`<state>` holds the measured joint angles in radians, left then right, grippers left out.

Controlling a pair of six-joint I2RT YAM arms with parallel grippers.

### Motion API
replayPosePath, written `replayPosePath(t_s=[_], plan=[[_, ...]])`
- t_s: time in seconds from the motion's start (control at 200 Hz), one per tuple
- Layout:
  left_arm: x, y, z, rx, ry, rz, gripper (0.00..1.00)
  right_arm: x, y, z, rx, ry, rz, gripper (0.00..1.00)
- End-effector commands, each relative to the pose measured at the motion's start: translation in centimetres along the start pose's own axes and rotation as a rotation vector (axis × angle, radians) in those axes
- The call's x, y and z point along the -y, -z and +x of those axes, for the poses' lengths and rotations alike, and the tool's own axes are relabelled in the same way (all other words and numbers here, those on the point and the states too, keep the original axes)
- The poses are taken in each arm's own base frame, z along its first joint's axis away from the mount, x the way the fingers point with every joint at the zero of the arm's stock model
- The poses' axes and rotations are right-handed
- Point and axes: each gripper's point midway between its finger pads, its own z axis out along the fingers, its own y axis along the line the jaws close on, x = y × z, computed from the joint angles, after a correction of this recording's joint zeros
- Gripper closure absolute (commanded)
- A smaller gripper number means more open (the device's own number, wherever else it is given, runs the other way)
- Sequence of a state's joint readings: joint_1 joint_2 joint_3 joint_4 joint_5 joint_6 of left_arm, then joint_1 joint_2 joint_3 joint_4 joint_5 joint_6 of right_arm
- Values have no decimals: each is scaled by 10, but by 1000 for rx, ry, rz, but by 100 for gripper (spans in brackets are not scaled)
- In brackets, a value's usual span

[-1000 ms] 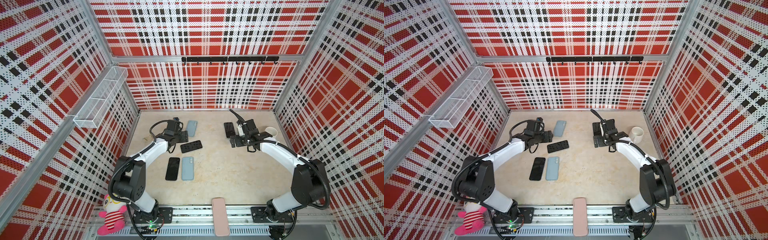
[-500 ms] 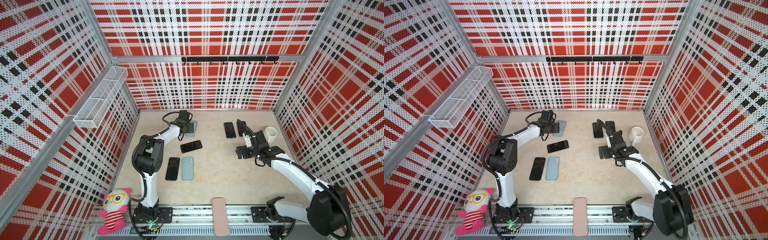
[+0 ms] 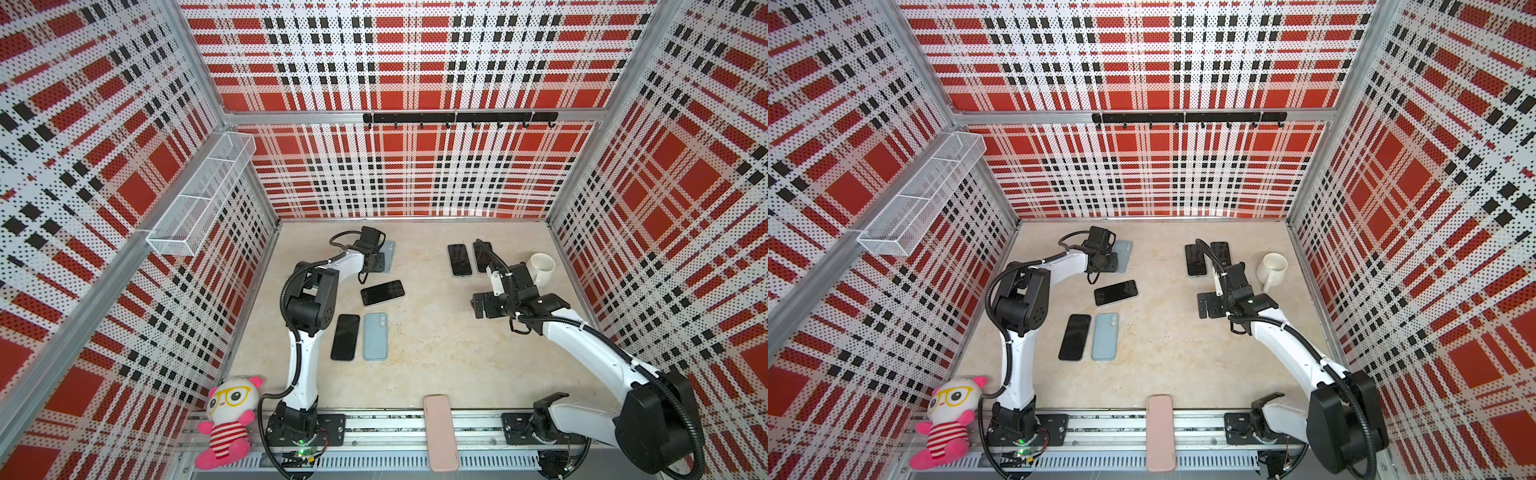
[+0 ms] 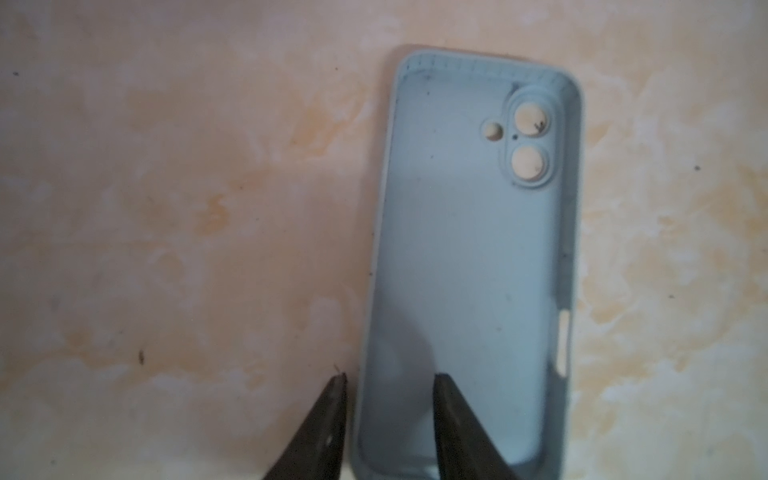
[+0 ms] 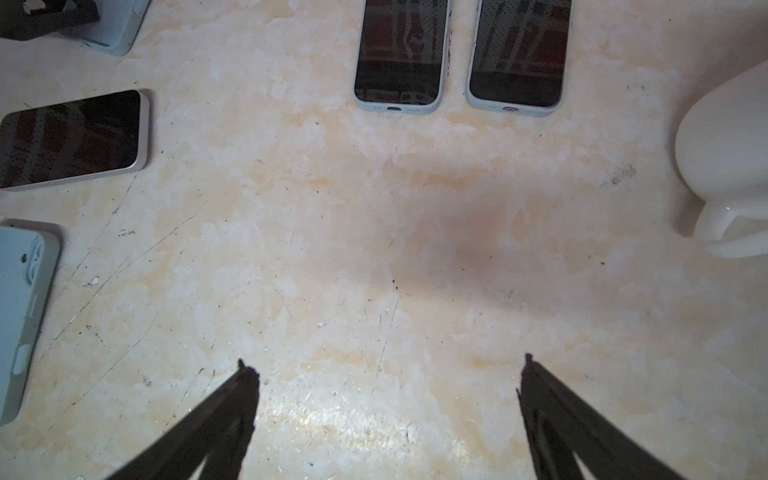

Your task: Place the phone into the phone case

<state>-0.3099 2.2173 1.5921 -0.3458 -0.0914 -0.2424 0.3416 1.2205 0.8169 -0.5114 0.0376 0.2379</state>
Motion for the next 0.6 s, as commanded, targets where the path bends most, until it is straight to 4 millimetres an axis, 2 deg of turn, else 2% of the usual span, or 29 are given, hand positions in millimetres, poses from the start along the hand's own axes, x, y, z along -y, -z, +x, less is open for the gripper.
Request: replayPosePath(t_s=[0.0, 0.075, 0.15, 0.306, 0.591], plan=[[7, -5, 3, -16, 4, 18, 74, 2, 4, -4, 26, -10, 1, 0], [15, 1, 4, -14, 4, 36, 80, 2, 3, -5, 30, -6, 5, 0], [27, 9, 6, -11, 2, 57, 81, 2, 1, -6, 31, -1, 4, 0], [64, 33, 14, 7, -12, 114, 86, 6, -9, -1, 20, -49, -8, 1], [130, 79, 50, 20, 40, 270, 90, -1, -24, 10, -12, -109, -75, 5]])
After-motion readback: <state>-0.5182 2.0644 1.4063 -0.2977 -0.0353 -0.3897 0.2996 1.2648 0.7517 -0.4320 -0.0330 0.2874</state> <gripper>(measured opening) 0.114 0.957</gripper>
